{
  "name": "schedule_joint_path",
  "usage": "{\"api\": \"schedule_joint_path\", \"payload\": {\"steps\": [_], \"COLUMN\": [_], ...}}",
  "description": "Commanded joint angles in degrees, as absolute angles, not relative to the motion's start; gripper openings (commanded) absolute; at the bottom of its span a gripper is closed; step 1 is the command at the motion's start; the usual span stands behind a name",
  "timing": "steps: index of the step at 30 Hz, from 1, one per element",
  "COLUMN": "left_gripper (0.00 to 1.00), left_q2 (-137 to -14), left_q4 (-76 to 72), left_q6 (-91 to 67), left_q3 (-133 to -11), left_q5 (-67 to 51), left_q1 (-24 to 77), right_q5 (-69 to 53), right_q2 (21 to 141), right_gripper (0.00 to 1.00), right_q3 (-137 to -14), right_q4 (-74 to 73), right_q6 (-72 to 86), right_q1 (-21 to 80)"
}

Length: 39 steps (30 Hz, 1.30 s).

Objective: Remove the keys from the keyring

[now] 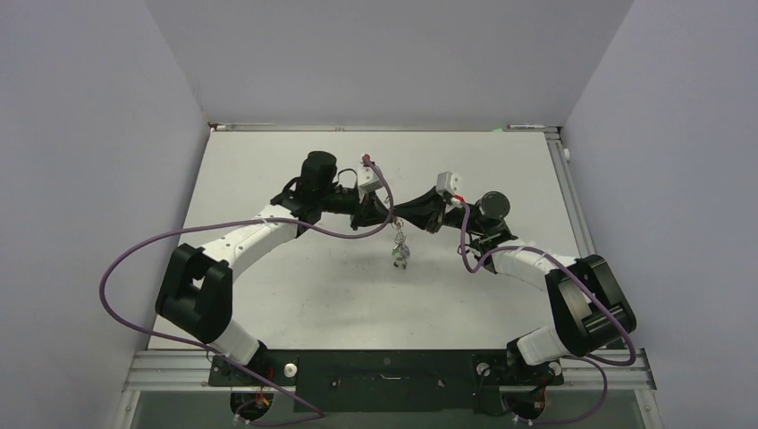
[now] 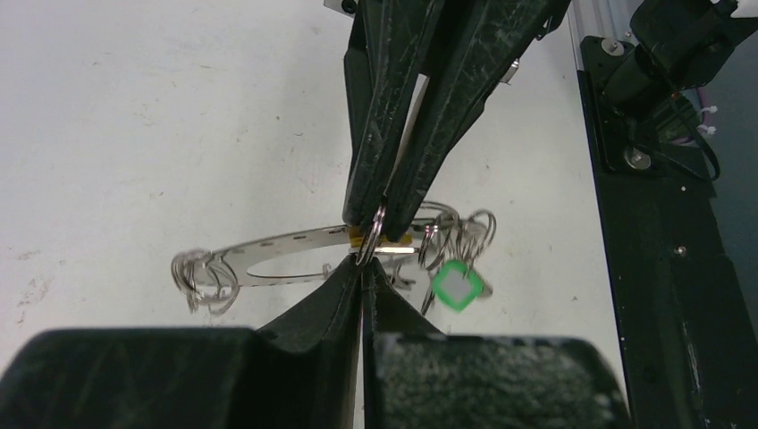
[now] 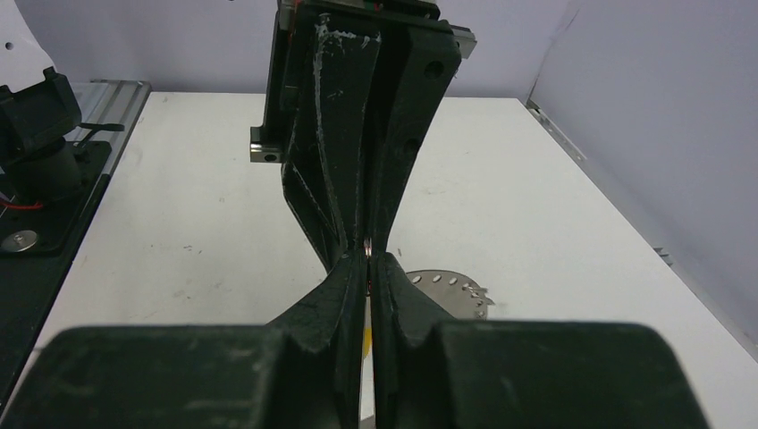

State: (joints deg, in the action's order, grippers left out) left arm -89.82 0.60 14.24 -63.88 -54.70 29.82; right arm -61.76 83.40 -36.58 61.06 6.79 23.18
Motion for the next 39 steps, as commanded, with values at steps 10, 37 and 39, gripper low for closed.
{"api": "schedule_joint_path", "payload": {"steps": [10, 37, 39], "left_gripper": [0.31, 0.21, 0.21], "left_q2": [-83.68, -83.81, -83.92], "left_q4": [5.09, -8.53, -8.53], "left_q6": [20.97, 17.68, 17.67], "left_q3": [-62.37, -62.07, -61.84], "left_q5": [-52.64, -51.33, -51.28], "left_q1": [26.21, 31.82, 31.82], "right_q5": [-64.47, -65.38, -65.30], "right_q2": [84.29, 84.18, 84.08], "right_gripper": [0.05, 0.05, 0.05], "right_q3": [-37.98, -37.92, -37.91], "right_q4": [69.96, 73.83, 74.09], "right_q6": [9.56, 14.95, 15.14], "right_q1": [20.89, 21.34, 21.36]}}
